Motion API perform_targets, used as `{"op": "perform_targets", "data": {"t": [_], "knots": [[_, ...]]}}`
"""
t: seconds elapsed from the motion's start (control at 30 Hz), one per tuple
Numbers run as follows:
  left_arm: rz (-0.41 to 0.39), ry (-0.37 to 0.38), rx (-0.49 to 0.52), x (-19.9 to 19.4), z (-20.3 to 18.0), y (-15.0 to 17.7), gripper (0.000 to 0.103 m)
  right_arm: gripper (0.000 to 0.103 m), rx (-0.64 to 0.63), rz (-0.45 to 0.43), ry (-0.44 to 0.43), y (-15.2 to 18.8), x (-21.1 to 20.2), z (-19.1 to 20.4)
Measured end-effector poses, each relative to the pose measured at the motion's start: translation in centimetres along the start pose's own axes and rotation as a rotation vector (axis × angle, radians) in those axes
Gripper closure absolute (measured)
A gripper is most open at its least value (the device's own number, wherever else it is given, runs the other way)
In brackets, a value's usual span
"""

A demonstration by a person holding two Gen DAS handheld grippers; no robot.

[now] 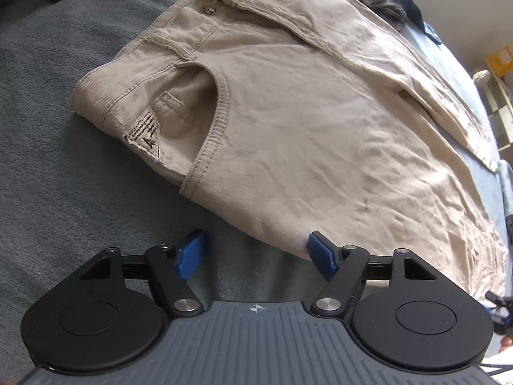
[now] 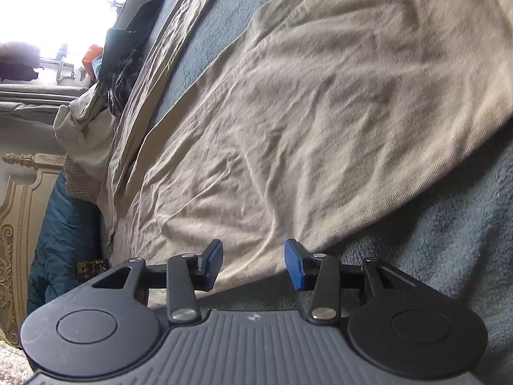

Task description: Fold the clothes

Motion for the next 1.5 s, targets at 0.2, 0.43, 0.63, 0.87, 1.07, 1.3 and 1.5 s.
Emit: {"op": "perform_targets", "data": {"t": [0.2,0.43,0.63,0.87,1.07,1.3,1.5], "knots": [[-0.059,0.057,-0.083,-0.2,0.8,-0.7,0.032,0.055,0.08,0.049,-0.041,1.4,0.7,-1.5],[-0.104,0.096,-0.145,-0.2,1.5,-1.9,0.033,0.056,0.194,-0.06,-0.108,1.8,-0.2,-3.4],[-0.122,0.092,-0.153,-0.3,1.7,-2.2,0.036,0.059,0.304,-0.227,-0.168,1.8,-2.3,-5.5],[-0.151,0.075,-0.153,-0.2,1.8,-2.2,0.045,0.06,0.336,-0.336,-0.206,1.2,-2.5,-6.1],[-0.18,0.101,-0.162,-0.8,2.4,-1.6,0.059,0.068,0.31,-0.362,-0.201,0.4,-1.9,-5.6],[-0.234,0.135,-0.207,-0.7,2.8,-1.6,0.066,0.072,0.323,-0.365,-0.192,0.0,-1.7,-5.7],[-0.247,0.149,-0.251,-0.4,3.0,-1.9,0.066,0.073,0.325,-0.363,-0.208,-0.4,-1.7,-5.8]]}}
Point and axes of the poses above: each gripper's, at about its wrist camera, not at the fingertips, and x roughly the way its jaws point, z to its left, y to its underside, the point moved 2 cm from there along x, roughly the way its jaws point, and after that the axes turned 15 degrees about z, right-handed, at the moved point
